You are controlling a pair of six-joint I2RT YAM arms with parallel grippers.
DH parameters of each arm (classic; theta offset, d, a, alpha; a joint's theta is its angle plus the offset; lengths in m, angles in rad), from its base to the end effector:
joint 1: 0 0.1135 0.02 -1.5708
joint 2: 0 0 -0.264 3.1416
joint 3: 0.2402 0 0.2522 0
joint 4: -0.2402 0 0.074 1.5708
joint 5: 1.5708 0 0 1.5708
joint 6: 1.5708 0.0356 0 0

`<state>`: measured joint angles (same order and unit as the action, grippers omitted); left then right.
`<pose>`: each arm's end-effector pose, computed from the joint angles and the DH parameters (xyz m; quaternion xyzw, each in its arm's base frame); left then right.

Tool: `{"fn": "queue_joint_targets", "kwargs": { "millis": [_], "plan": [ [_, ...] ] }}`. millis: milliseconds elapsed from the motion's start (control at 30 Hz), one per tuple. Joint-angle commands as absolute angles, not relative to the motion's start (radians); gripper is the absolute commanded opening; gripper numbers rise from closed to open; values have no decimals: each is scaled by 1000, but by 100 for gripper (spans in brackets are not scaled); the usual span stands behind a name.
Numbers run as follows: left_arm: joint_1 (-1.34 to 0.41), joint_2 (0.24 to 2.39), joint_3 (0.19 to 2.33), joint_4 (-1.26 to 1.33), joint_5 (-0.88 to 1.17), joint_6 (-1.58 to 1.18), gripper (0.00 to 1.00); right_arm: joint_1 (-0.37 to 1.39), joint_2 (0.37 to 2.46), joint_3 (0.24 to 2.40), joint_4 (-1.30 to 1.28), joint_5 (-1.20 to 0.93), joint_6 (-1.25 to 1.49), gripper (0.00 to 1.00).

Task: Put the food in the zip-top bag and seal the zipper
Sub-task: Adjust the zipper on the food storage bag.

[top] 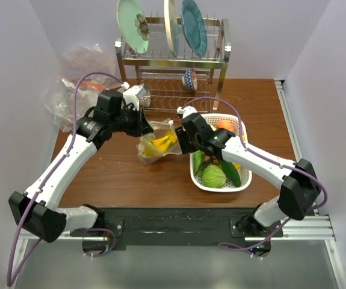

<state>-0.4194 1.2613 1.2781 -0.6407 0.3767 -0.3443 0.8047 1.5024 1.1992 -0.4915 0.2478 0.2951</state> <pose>0.2417 -0.1221 0.3665 0.1181 0.8704 -0.3215 0.3535 0.2349 0.2315 0.2836 -0.1863 0.9007 0.0987 0.3799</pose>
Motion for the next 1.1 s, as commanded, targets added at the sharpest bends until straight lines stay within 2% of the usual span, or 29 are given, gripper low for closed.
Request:
{"fn": "queue_joint_targets", "kwargs": {
  "millis": [0, 33, 67, 100, 267, 400, 467, 567, 600, 633, 733, 800, 867, 933, 1067],
  "plan": [
    [-416, 1247, 1321, -591, 374, -331, 0, 802, 1488, 1206, -411, 135, 337, 42],
    [-416, 1244, 1322, -597, 370, -327, 0, 802, 1496, 1212, -405, 121, 336, 36],
    [-416, 1243, 1327, -600, 361, -325, 0, 802, 1502, 1218, -410, 117, 337, 24],
    [-416, 1241, 1327, -606, 354, -322, 0, 802, 1508, 1244, -420, 124, 337, 0],
    [-416, 1244, 1267, -600, 307, -305, 0, 805, 1546, 1455, -609, 157, 321, 0],
    [-416, 1240, 1200, -549, 302, -311, 0, 814, 1595, 1821, -771, 81, 305, 0],
    [-416, 1236, 1177, -538, 301, -314, 0, 819, 1606, 1900, -814, 38, 305, 0],
    [-413, 1244, 1256, -590, 292, -302, 0, 819, 1582, 1838, -759, 70, 321, 0],
    [-413, 1259, 1325, -695, 270, -273, 0, 815, 1585, 1754, -746, 96, 324, 0],
    [-411, 1264, 1502, -751, 238, -262, 0, 807, 1597, 1718, -732, 107, 325, 0],
    [-408, 1285, 1829, -889, 156, -235, 2, 770, 1644, 1648, -715, 58, 348, 0],
    [-410, 1322, 1909, -954, 193, -238, 6, 770, 1625, 1660, -706, 31, 359, 0],
    [-410, 1324, 1840, -944, 251, -241, 0, 769, 1599, 1677, -672, 23, 371, 0],
    [-410, 1296, 1664, -884, 252, -244, 0, 769, 1579, 1710, -669, 9, 374, 0],
    [-405, 1214, 1476, -784, 161, -250, 0, 770, 1595, 1709, -660, -40, 380, 0]
  ]
}}
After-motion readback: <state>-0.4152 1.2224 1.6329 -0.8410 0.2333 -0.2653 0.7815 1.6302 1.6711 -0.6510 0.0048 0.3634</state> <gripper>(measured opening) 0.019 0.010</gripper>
